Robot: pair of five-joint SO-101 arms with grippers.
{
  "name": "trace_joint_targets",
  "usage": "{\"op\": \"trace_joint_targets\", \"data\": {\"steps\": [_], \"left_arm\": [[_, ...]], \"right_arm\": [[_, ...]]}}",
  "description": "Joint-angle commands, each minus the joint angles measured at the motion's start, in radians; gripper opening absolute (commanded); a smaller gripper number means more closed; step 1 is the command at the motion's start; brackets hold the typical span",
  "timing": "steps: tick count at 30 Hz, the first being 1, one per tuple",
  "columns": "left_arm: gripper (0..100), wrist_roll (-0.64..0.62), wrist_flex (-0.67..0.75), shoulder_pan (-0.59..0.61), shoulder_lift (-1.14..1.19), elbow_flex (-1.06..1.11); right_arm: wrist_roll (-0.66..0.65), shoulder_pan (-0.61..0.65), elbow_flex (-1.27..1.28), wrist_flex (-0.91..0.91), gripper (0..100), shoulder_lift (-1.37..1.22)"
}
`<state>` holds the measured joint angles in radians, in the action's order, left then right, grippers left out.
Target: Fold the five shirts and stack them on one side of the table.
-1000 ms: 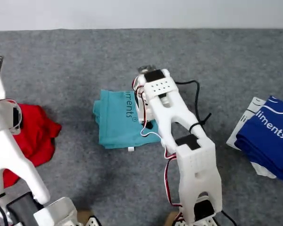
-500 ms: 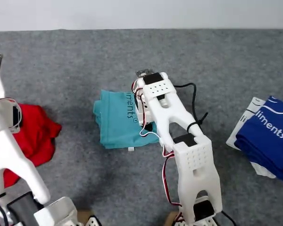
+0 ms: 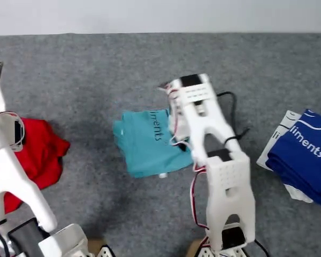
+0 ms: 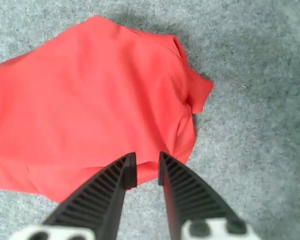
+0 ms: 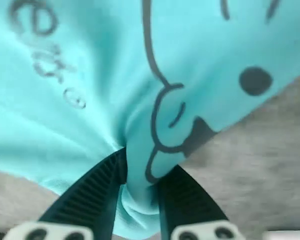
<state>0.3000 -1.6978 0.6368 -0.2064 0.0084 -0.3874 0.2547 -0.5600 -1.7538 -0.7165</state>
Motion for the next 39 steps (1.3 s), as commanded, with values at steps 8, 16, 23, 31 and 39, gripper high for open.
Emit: {"op": "trace_joint_targets", "data": {"steps": [8,16,23,31,39], "left_arm": [[9,0.005,-0.026,0.0,-0.038,-0.005],[9,0.005,-0.026,-0.002,-0.038,-0.004],[9,0.006,-0.046,-0.002,-0.038,0.008],[9,0.0,-0.046,-0.002,-0.038,0.101],[9,-0.002,-0.046,-0.002,-0.038,0.104]], "right_arm": [[-0.755,-0.263,-0.124,0.166,1.0,0.114],[-0.879,-0.216,-0.152,0.387,1.6,0.061],[-0.552,-0.236,-0.203,0.363,17.2,0.104],[-0.029,-0.222,-0.222,0.113,23.4,0.219],[0.422,-0.147,-0.198,-0.041,23.5,0.231]]}}
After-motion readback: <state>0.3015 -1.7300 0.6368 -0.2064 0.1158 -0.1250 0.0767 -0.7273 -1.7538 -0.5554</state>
